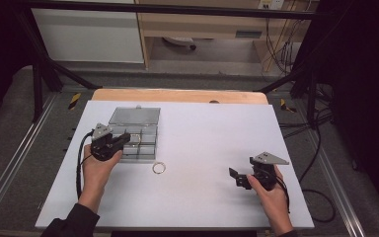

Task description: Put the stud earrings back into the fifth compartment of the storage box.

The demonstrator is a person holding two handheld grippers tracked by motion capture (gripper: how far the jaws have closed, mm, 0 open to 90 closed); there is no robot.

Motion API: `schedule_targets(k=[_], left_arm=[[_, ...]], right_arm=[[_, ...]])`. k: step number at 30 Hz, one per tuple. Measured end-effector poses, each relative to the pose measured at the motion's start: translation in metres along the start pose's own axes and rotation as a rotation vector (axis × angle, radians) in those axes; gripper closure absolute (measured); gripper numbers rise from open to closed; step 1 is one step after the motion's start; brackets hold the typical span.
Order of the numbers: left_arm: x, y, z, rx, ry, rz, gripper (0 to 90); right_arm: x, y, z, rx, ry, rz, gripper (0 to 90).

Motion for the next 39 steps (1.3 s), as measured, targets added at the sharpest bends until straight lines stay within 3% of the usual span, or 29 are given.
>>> schedule_targets(k=[4,6,8,9,14,19,22,26,33,39], left_arm=[[-0.001,-0.001,-0.003,0.000,-0.015,-0.005,86.8],[0.000,-0.003,-0.007,-0.019,-0.034,0.019,86.8],[-0.001,-0.005,-0.011,-0.005,-0.040,0.025,86.8],[-0.003,-0.007,-0.014,-0.029,-0.065,0.041,86.8],[-0.008,-0.009,-0.019,-0.051,-0.100,0.055,86.7],[-0.003,-0.013,-0.017,-0.052,-0.087,0.057,86.7],[0.000,-0.012,-0.018,-0.017,-0.068,0.028,85.3],[0.003,-0.013,-0.015,0.014,-0.039,0.042,73.3],[0.014,-0.003,-0.011,0.016,0.000,0.044,59.3],[0.019,0.025,-0.008,-0.016,0.013,0.016,50.4]], right_arm=[[0.002,-0.002,0.000,0.002,-0.001,0.006,5.9],[0.004,-0.002,0.001,-0.004,0.013,0.016,5.8],[0.001,-0.001,-0.003,-0.001,-0.008,0.004,5.8],[0.000,-0.001,-0.003,-0.001,-0.012,0.002,5.9],[-0.003,0.000,-0.001,0.008,-0.011,0.009,6.1],[-0.004,-0.003,-0.002,0.013,-0.020,0.019,5.4],[-0.005,-0.006,-0.002,0.022,-0.026,0.026,5.2],[-0.004,-0.007,-0.002,0.024,-0.027,0.027,5.2],[-0.003,-0.005,-0.001,0.018,-0.024,0.026,4.9],[-0.004,-0.005,-0.002,0.018,-0.029,0.025,4.7]])
Point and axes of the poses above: each handheld gripper's, and its own axes: x roughly backward along the jaws, z roughly out of its top, y roughly to its right, the point moved 9 cm from there along -x, roughly forward along the jaws, and after that the axes turned 10 degrees about -z, right-handed, at the moved point
